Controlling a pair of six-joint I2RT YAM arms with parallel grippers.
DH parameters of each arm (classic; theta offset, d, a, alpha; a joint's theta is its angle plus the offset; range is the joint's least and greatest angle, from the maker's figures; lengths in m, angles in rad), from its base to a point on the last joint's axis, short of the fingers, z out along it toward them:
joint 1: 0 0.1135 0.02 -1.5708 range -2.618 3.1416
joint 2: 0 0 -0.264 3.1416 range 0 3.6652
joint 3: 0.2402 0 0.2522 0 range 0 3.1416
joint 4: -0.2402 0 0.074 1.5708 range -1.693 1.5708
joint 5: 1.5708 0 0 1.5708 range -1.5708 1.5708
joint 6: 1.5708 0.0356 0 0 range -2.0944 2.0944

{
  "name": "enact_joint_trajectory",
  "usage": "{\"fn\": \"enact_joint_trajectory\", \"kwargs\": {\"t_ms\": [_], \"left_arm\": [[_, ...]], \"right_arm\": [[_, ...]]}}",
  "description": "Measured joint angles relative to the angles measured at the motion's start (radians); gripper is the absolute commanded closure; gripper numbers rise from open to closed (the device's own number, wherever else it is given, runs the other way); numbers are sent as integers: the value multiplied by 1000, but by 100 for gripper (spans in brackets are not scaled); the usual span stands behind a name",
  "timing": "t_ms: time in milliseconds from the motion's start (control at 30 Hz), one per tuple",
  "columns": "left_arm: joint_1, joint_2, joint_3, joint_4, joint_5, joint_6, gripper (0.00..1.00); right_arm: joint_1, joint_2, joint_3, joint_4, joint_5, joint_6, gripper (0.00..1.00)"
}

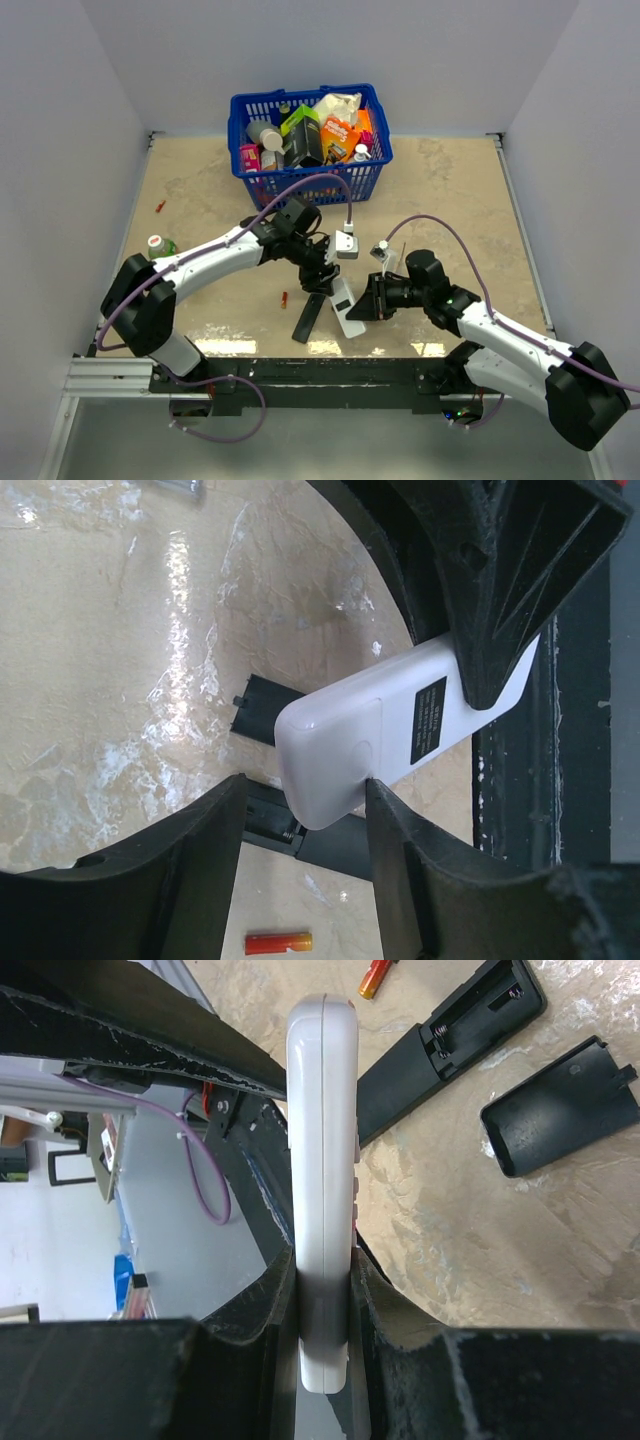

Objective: Unload the batteries from the remote control

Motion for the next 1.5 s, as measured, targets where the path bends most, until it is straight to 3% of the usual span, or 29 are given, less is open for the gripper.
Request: {"fn": "enact_joint_trajectory", "kwargs": {"t_ms": [300,567,667,800,900,1167,1400,1500], "left_arm": [[6,31,32,-34,40,2,39],[6,36,46,-43,42,1,41],[6,43,54,-46,43,0,48],[6,61,74,-69,52,-3,66],[8,91,102,-99,62,-3,72],[16,127,134,-136,80,-6,71],[27,127,142,-127,87,-11,87],[29,127,141,-117,83,-17,86]], "right_arm": [[0,-2,0,0,-1,-13,100],[0,-2,0,5,-2,-16,100],[0,-3,0,6,-1,-18,100],[-1,-3,-2,6,8,-18,100],[-2,-5,-13,5,18,-29,100],[-2,-23,-31,6,21,-36,100],[-2,-48,-33,2,66,-33,100],[0,-54,-33,-1,92,-26,100]]}}
